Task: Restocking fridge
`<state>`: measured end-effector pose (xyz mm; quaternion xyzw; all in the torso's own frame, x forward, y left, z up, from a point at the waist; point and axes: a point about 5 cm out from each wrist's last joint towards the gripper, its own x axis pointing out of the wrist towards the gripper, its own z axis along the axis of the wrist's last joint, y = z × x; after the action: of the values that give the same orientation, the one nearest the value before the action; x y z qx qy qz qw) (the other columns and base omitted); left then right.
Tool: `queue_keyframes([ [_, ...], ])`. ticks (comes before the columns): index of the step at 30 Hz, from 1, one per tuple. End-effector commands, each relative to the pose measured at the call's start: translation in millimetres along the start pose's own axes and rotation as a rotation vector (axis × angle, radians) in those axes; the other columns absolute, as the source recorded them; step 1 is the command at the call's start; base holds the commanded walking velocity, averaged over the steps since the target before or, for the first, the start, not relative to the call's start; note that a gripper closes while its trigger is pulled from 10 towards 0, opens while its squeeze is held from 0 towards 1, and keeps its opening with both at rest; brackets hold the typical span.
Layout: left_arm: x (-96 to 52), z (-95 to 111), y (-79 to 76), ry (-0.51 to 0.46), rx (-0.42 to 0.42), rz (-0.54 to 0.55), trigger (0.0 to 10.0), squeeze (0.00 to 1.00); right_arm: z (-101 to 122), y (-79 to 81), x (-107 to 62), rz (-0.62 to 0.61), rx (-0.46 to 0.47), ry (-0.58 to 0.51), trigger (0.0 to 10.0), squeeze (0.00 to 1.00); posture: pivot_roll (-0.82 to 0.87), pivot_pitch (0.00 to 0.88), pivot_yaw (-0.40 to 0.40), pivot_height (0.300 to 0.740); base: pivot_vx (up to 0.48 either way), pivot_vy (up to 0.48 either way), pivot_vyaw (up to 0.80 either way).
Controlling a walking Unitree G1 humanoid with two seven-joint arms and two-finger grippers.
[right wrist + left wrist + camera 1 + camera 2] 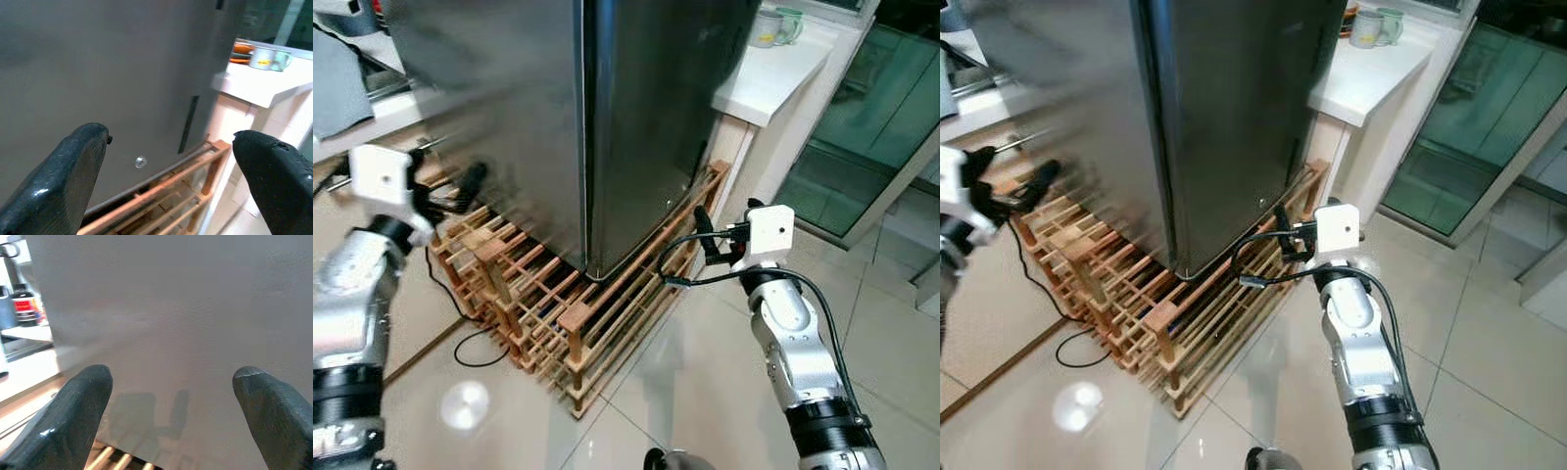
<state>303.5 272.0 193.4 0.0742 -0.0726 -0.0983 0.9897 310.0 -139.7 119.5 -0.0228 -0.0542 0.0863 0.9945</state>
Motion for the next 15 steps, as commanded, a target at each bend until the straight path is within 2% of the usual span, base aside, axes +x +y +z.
queue_keyframes([
  [1,-0.3,5,-15.2,-0.02,-0.043,-0.116,10.0,0.0,0,-1.8,2.5,-0.004,0.003,-0.006,10.0,0.0,0.01,0.0,-0.049,0.74,0.0,0.0,0.0],
  [2,-0.3,5,-15.2,-0.02,-0.043,-0.116,10.0,0.0,0,-1.8,2.5,-0.004,0.003,-0.006,10.0,0.0,0.01,0.0,-0.049,0.74,0.0,0.0,0.0],
  [3,-2.9,6,-35.1,-0.004,-0.105,-0.271,10.0,0.0,-1,-0.4,4.1,-0.001,0.008,-0.006,10.0,0.0,0.02,0.0,-0.049,0.74,0.0,0.0,0.0],
  [5,-3.5,9,-56.1,-0.001,-0.161,-0.387,10.0,0.0,0,1.2,5.6,0.002,0.013,-0.009,10.0,0.0,0.02,0.0,-0.046,0.74,0.0,0.0,0.0],
  [6,-3.5,9,-56.1,-0.001,-0.161,-0.387,10.0,0.0,0,1.2,5.6,0.002,0.013,-0.009,10.0,0.0,0.02,0.0,-0.046,0.74,0.0,0.0,0.0],
  [8,-3.1,13,-76.1,-0.009,-0.215,-0.475,10.0,0.0,1,0.5,6.2,-0.001,0.012,-0.013,10.0,0.0,0.01,0.0,-0.039,0.74,0.0,0.0,0.0],
  [12,-2.4,15,-85.3,-0.018,-0.234,-0.509,10.0,0.0,1,-1.8,5.9,-0.009,0.011,-0.013,10.0,0.0,0.0,0.0,-0.037,0.74,0.0,0.0,0.0],
  [14,-2.3,20,-99.4,-0.028,-0.279,-0.563,10.0,0.0,-1,-5.7,3.9,-0.021,0.008,-0.008,10.0,0.0,0.0,0.0,-0.036,0.74,0.0,0.0,0.0],
  [15,-2.3,20,-99.4,-0.028,-0.279,-0.563,10.0,0.0,-1,-5.7,3.9,-0.021,0.008,-0.008,10.0,0.0,0.0,0.0,-0.036,0.74,0.0,0.0,0.0],
])
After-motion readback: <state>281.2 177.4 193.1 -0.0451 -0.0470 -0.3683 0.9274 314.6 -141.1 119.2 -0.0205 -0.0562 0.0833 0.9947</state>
